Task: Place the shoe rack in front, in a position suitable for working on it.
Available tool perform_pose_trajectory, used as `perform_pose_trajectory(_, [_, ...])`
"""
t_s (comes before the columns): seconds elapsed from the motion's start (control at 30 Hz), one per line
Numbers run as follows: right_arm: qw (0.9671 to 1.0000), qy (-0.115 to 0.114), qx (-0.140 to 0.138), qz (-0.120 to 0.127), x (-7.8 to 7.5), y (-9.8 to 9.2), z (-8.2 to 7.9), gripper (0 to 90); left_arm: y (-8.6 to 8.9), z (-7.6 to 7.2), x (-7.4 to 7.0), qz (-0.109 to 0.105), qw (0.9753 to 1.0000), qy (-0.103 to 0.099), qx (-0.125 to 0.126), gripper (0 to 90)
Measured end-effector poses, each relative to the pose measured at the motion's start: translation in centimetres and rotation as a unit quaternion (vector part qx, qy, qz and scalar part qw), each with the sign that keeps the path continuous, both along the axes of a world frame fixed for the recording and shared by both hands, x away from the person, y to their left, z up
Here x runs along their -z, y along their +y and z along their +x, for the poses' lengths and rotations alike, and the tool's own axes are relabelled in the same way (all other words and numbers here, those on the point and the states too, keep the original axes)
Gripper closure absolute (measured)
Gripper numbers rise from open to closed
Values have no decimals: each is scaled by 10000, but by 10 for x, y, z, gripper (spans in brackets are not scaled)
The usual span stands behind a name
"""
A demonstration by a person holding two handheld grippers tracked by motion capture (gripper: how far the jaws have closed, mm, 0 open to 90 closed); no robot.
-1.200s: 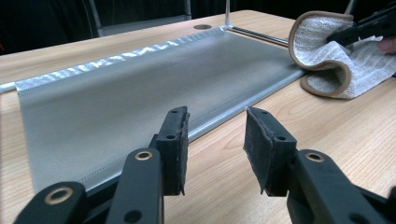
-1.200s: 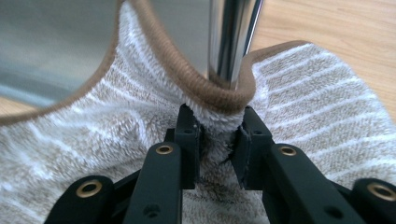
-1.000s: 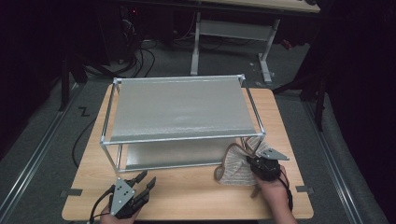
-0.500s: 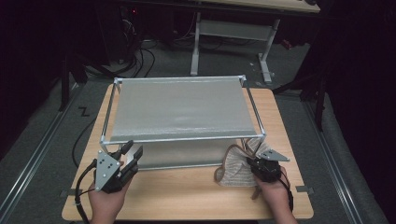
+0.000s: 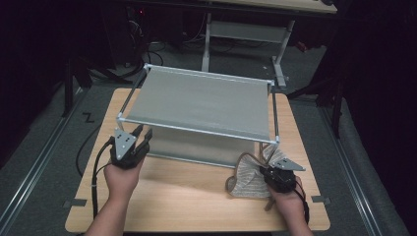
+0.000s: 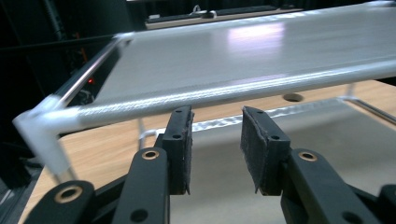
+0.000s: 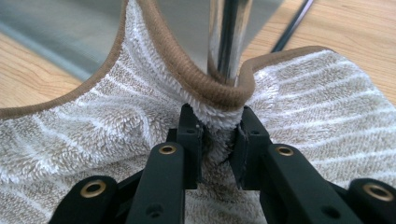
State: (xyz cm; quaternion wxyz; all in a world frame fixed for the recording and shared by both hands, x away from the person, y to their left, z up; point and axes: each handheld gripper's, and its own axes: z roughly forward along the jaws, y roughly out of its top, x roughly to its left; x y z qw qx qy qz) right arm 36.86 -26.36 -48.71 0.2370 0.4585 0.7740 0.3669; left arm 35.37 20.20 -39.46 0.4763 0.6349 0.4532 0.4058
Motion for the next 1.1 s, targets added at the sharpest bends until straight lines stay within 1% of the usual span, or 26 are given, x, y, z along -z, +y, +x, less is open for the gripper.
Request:
perform_pose_trajectory(0.07, [10000,-18,2,-6,0,0,0,751,1,10,1,-39,9999,88,-80,633])
perform_pose_trajectory(0.1, [10000,-15,5,1,0,0,0,751,2,12,1,-61,9999,103,-105,629])
perform_pose_trajectory(0.17, [10000,-16,15,6,0,0,0,752,2,9,1,-63,9999,71,-120,621])
perform_pose_trajectory(0.23, [10000,-25,10,-5,0,0,-1,753,3,0,2,-139,9999,-14,-62,618])
perform_pose_trajectory(0.3, [10000,-37,-8,-6,0,1,-2,754,2,-17,6,-190,9998,-80,33,612])
perform_pose_trajectory(0.37, [10000,-18,-7,12,0,2,-4,754,1,-31,11,-193,9996,-144,117,609])
perform_pose_trajectory(0.43, [10000,-15,-59,10,0,4,-5,754,-2,-48,18,-250,9993,-191,196,606])
perform_pose_trajectory(0.53, [9999,-11,-152,-10,-1,10,-8,755,-5,-67,31,-340,9988,-166,320,602])
perform_pose_trajectory(0.57, [9998,-9,-190,-13,-1,13,-9,755,-6,-71,33,-329,9988,-164,338,601])
perform_pose_trajectory(0.6, [9997,-14,-230,-17,-1,15,-10,755,-8,-77,38,-264,9988,-154,386,599])
perform_pose_trajectory(0.67, [9994,-6,-351,3,-1,23,-12,755,-9,-82,44,-251,9988,-149,385,595])
perform_pose_trajectory(0.7, [9991,-2,-414,11,-1,27,-13,755,-8,-84,46,-298,9986,-131,413,594])
perform_pose_trajectory(0.73, [9988,8,-481,12,-1,31,-14,754,-7,-85,49,-367,9984,-73,435,594])
perform_pose_trajectory(0.77, [9983,1,-579,-7,-1,37,-15,755,-7,-85,51,-368,9982,-15,464,594])
perform_pose_trajectory(0.87, [9965,-31,-836,-47,-1,53,-18,755,-6,-86,57,-384,9980,57,490,590])
perform_pose_trajectory(1.0, [9932,-49,-1160,-50,-1,74,-21,742,-12,-87,61,-294,9977,138,599,590])
perform_pose_trajectory(1.07, [9920,-87,-1254,-76,-2,83,-22,676,-15,-88,62,-269,9974,144,657,590])
perform_pose_trajectory(1.1, [9922,-104,-1241,-60,-3,85,-23,616,-17,-89,62,-236,9972,147,688,590])
